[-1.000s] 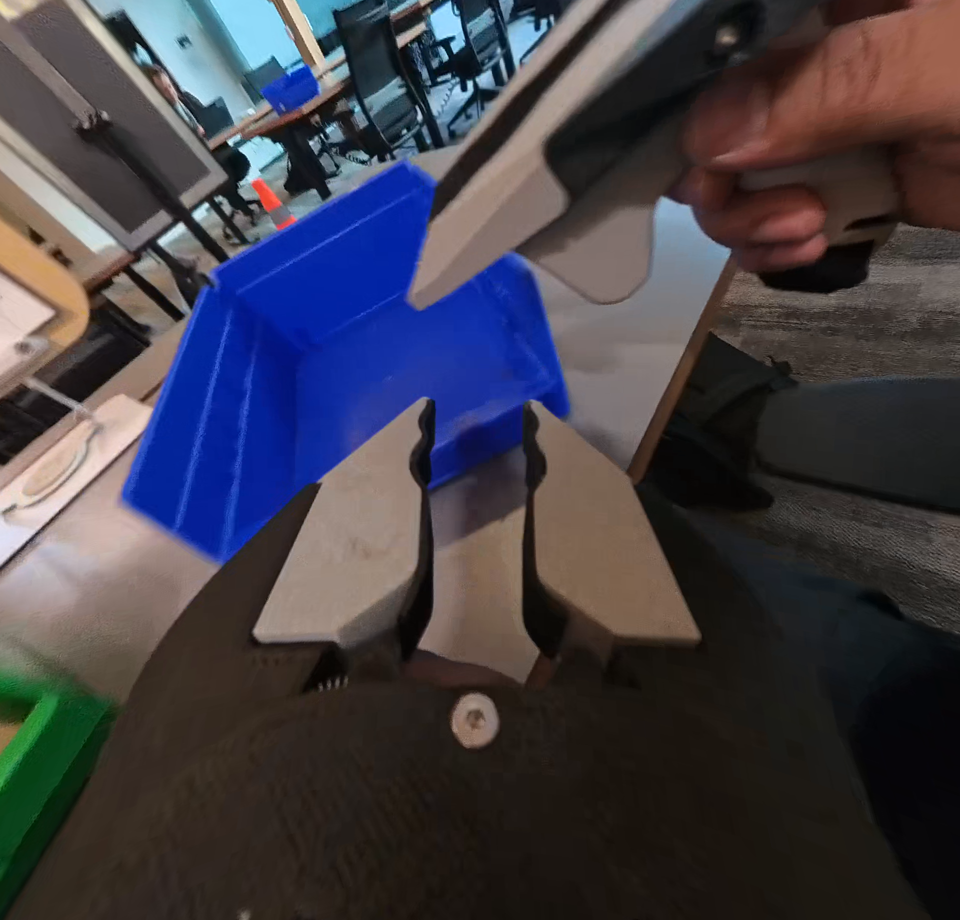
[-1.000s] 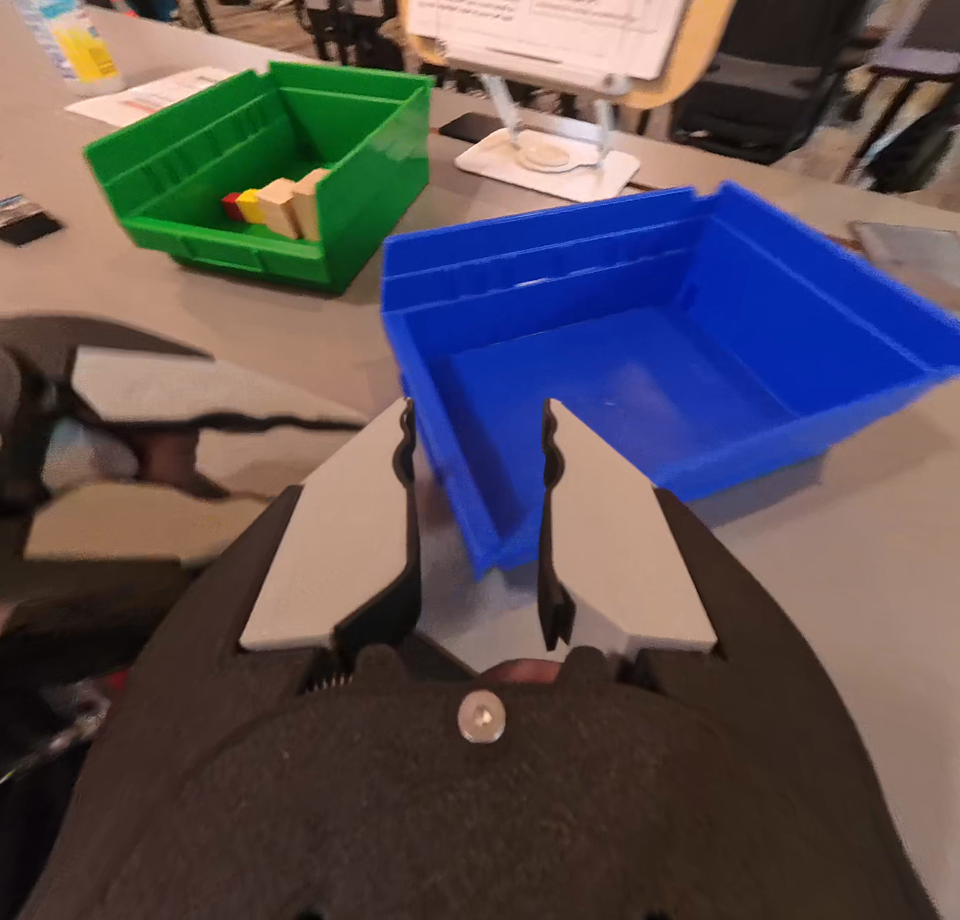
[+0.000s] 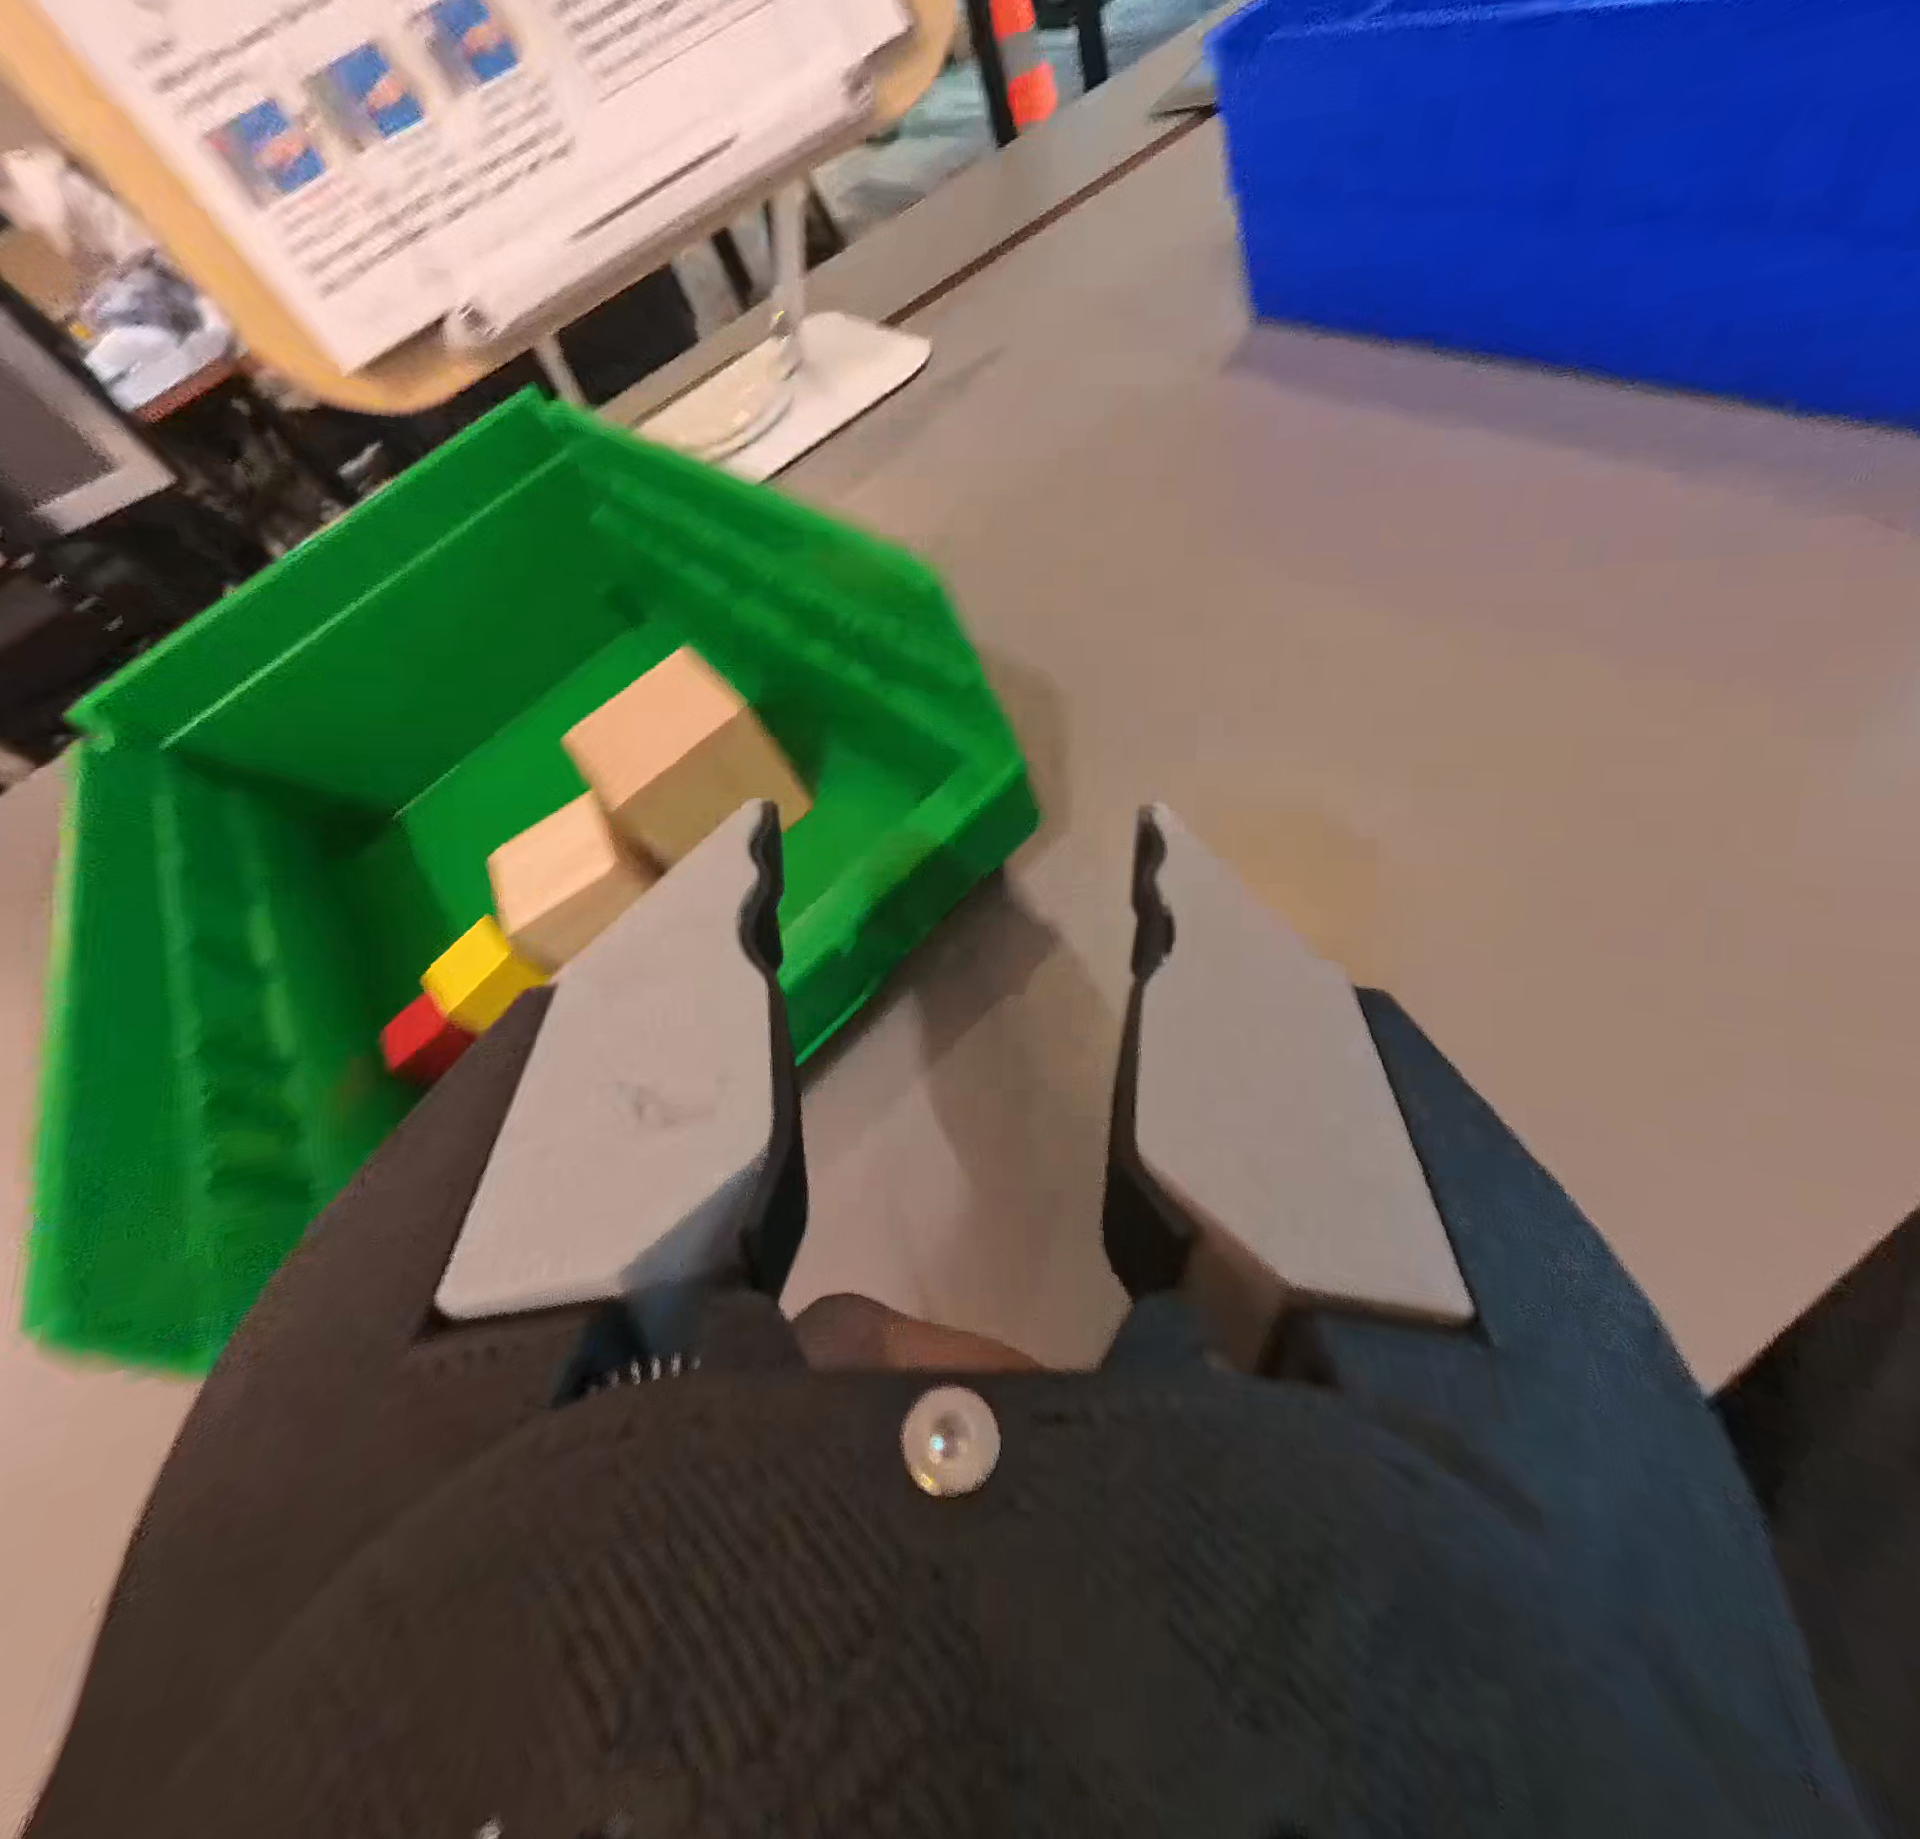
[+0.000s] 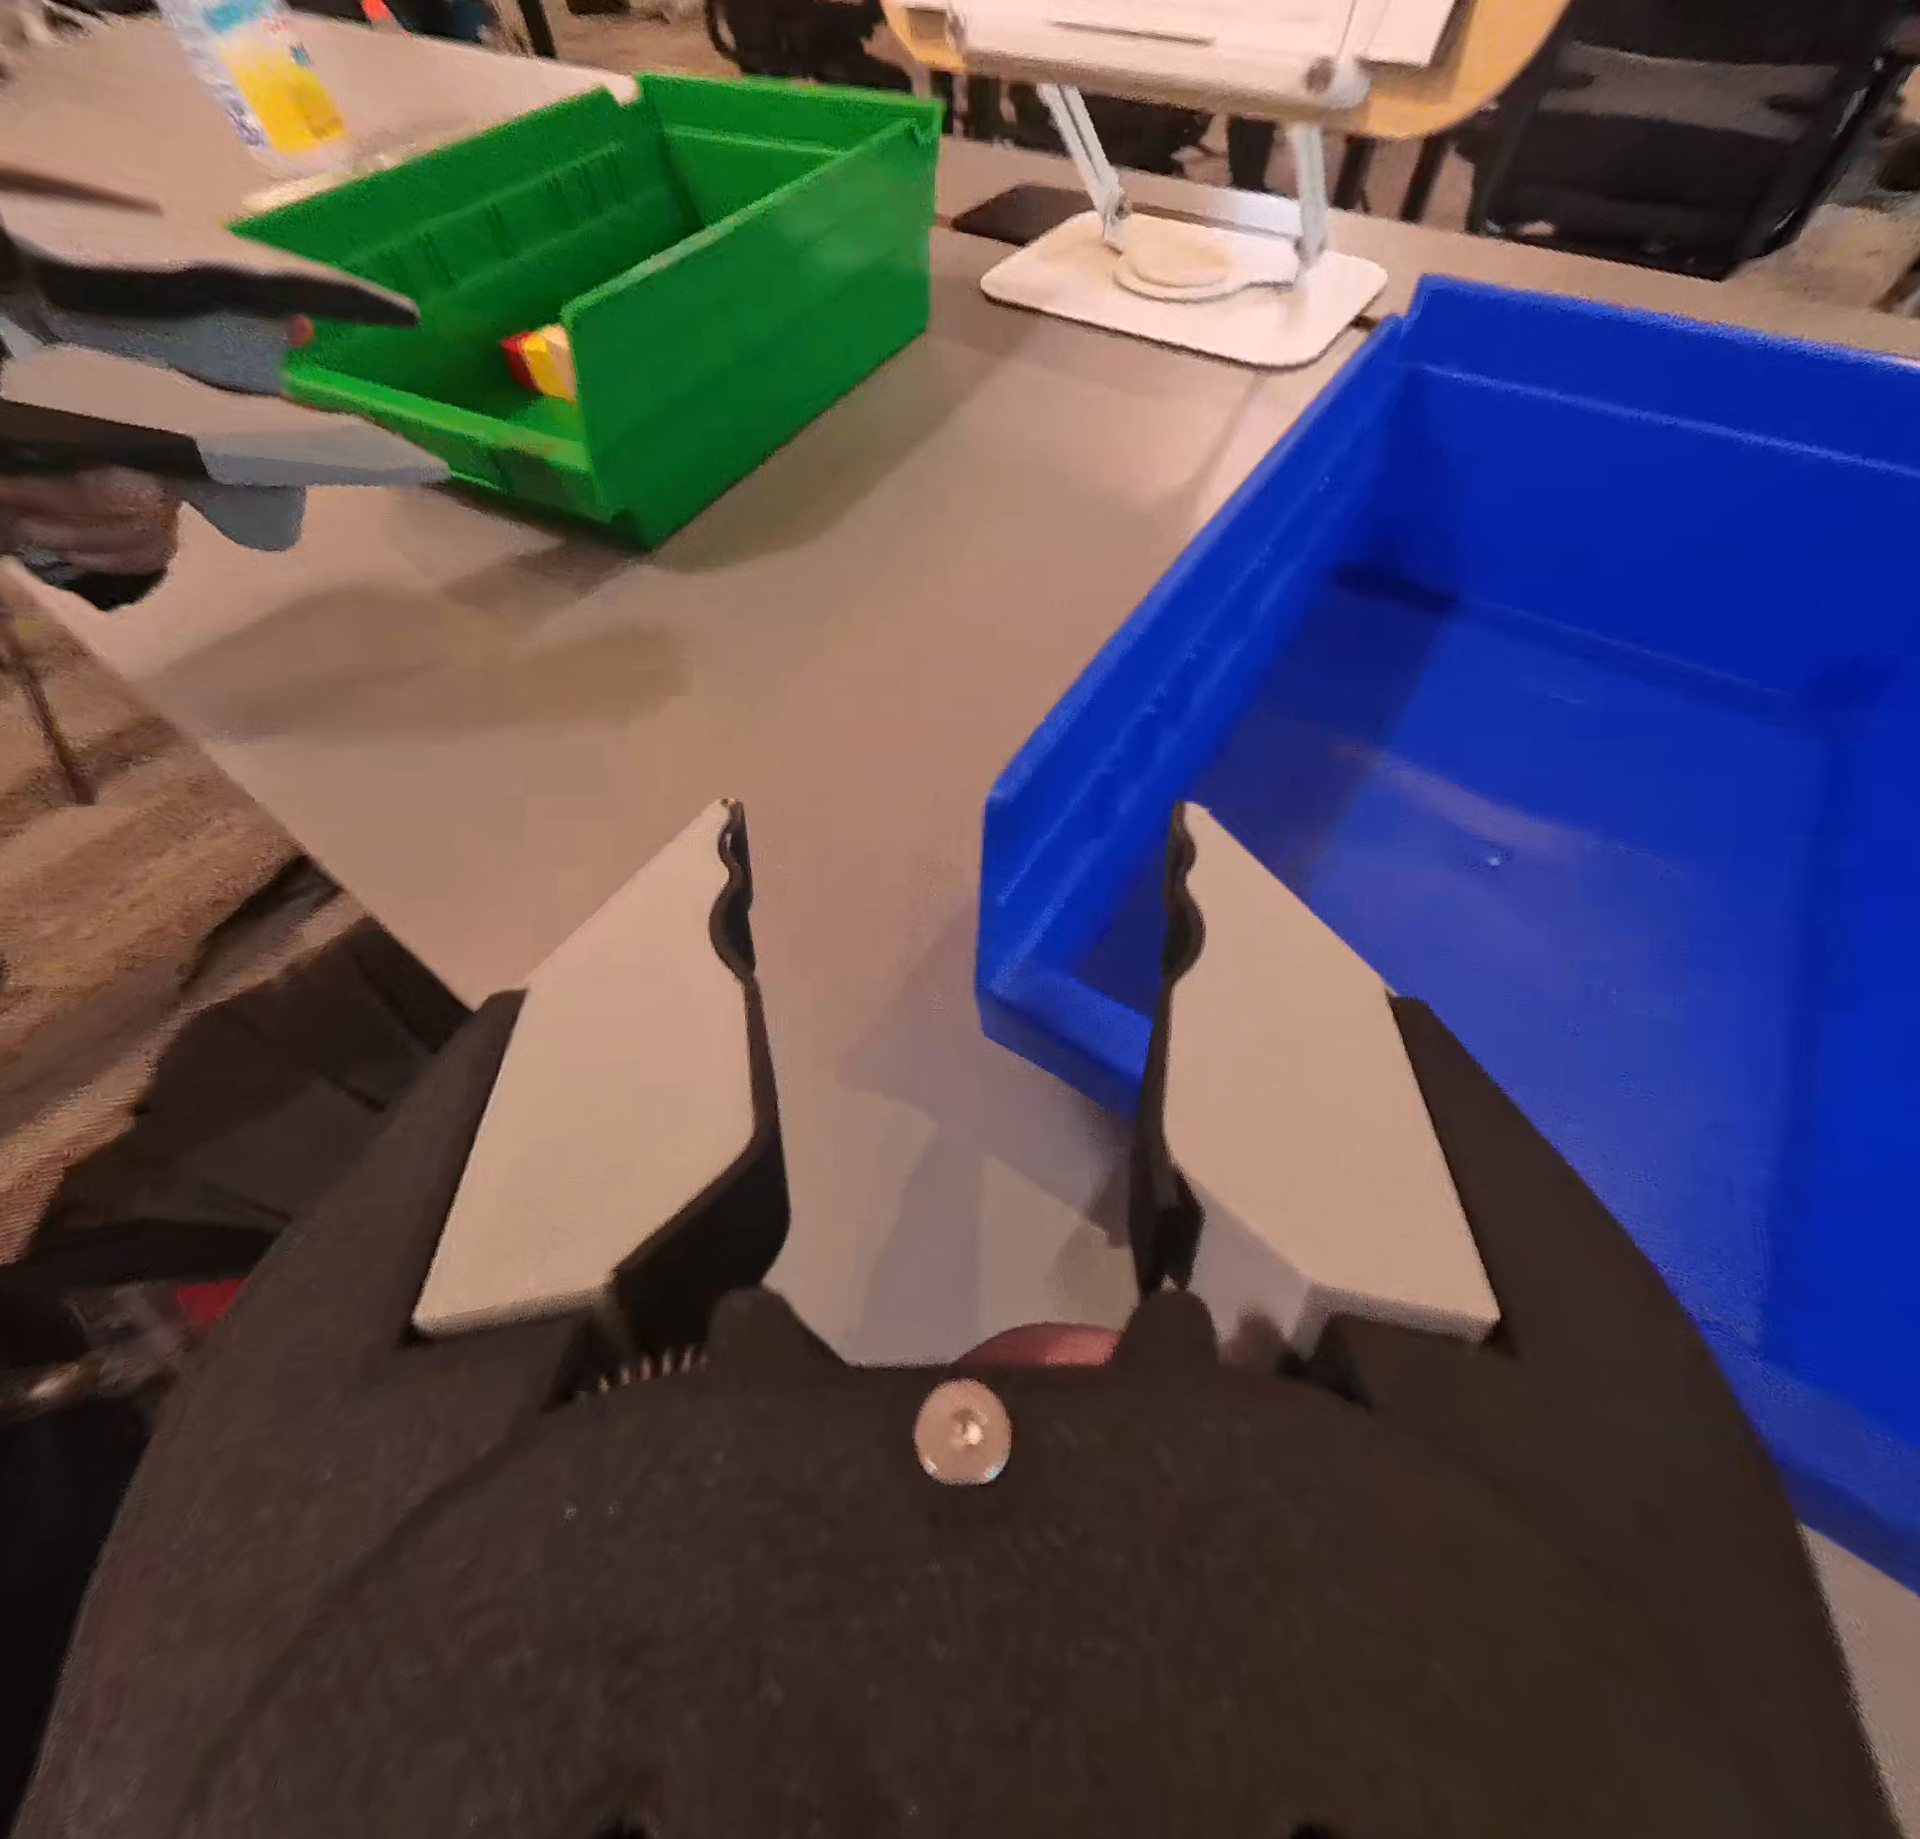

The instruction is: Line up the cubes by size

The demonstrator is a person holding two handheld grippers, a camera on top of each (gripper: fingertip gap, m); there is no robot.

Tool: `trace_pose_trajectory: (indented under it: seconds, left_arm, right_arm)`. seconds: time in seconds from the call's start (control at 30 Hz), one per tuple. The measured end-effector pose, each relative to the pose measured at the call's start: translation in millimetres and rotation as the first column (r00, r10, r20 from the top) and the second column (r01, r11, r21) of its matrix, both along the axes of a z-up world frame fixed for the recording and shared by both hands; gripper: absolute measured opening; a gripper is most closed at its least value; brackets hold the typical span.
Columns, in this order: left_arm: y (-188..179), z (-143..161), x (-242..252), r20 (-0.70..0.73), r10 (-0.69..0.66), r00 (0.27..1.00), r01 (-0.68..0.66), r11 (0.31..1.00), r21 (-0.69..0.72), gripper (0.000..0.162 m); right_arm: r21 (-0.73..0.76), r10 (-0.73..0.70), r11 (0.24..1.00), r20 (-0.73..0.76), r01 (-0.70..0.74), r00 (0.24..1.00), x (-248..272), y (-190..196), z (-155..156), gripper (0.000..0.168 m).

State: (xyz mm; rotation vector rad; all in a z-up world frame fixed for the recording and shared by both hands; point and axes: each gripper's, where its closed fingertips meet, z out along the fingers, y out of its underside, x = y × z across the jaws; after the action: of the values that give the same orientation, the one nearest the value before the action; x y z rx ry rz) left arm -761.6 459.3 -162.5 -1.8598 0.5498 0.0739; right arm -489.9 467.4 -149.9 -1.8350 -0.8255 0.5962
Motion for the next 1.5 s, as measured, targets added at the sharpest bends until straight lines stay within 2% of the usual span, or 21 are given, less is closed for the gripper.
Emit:
trace_pose_trajectory:
  seconds: [0.1, 0.13, 0.17, 0.2, 0.23, 0.27, 0.4, 0.5, 0.73, 0.9, 0.97, 1.07, 1.27, 1.37, 1.5]
  left_arm:
    - [31.0, -2.2, 22.6, -0.064, 0.060, 0.996, -0.060, 0.998, 0.003, 0.066]
    - [41.7, -2.3, 21.9, -0.099, 0.104, 0.990, -0.103, 0.994, 0.021, 0.062]
    - [51.1, -1.8, 17.0, -0.149, 0.154, 0.977, -0.147, 0.988, 0.053, 0.047]
    - [57.6, -1.4, 11.1, -0.198, 0.191, 0.961, -0.177, 0.980, 0.086, 0.018]
    - [61.0, -1.0, 8.6, -0.226, 0.199, 0.954, -0.178, 0.978, 0.111, 0.011]
    - [61.7, -1.1, 6.8, -0.225, 0.199, 0.954, -0.176, 0.977, 0.121, 0.011]
    - [49.7, -0.9, -23.6, -0.236, 0.287, 0.928, -0.258, 0.955, 0.148, 0.007]
    - [28.0, -0.7, -58.4, -0.156, 0.370, 0.916, -0.346, 0.925, 0.157, 0.004]
    - [-12.5, 0.4, -139.4, -0.018, 0.538, 0.843, -0.531, 0.836, 0.137, 0.004]
    - [-22.1, 4.2, -151.9, 0.006, 0.606, 0.796, -0.596, 0.781, 0.186, 0.004]
    - [-22.3, 6.4, -153.0, 0.037, 0.633, 0.773, -0.626, 0.752, 0.206, 0.005]
    - [-20.7, 10.9, -146.1, 0.112, 0.657, 0.745, -0.663, 0.712, 0.230, 0.005]
    - [1.7, 2.0, -76.6, 0.150, 0.501, 0.852, -0.521, 0.838, 0.161, 0.001]
    - [3.5, 1.7, -68.2, 0.133, 0.475, 0.870, -0.492, 0.858, 0.151, 0.002]
    - [4.3, 4.2, -56.3, 0.233, 0.395, 0.889, -0.432, 0.892, 0.136, 0.002]
  right_arm:
    - [0.005, -0.055, 0.999, 0.082, 0.054, 0.995, -18.3, 11.7, -21.2, 0.075]
    - [0.021, -0.080, 0.997, 0.106, 0.078, 0.991, -21.7, 18.0, -25.9, 0.068]
    - [0.047, -0.122, 0.992, 0.128, 0.117, 0.984, -21.7, 26.5, -29.4, 0.061]
    - [0.068, -0.160, 0.986, 0.144, 0.151, 0.977, -20.9, 33.9, -31.8, 0.053]
    - [0.099, -0.199, 0.978, 0.147, 0.186, 0.969, -18.7, 40.6, -30.6, 0.038]
    - [0.121, -0.234, 0.969, 0.153, 0.217, 0.960, -15.1, 46.7, -30.0, 0.022]
    - [0.137, -0.291, 0.953, 0.164, 0.271, 0.942, -9.6, 57.5, -29.8, 0.017]
    - [0.162, -0.362, 0.927, 0.159, 0.338, 0.919, -2.1, 67.7, -29.1, 0.011]
    - [0.089, -0.460, 0.886, 0.055, 0.455, 0.886, 17.1, 89.5, -26.5, 0.002]
    - [0.062, -0.546, 0.835, -0.025, 0.546, 0.838, 40.2, 96.8, -27.7, 0.003]
    - [0.005, -0.559, 0.828, -0.079, 0.561, 0.825, 42.9, 97.4, -27.4, 0.003]
    - [0.012, -0.594, 0.802, -0.080, 0.597, 0.801, 45.5, 100.9, -27.1, 0.004]
    - [0.027, -0.628, 0.776, -0.074, 0.631, 0.775, 32.5, 115.3, -27.8, 0.003]
    - [0.035, -0.605, 0.794, -0.042, 0.607, 0.795, 27.0, 116.8, -28.5, 0.006]
    - [0.054, -0.554, 0.831, -0.015, 0.554, 0.832, 18.7, 116.3, -30.8, 0.015]
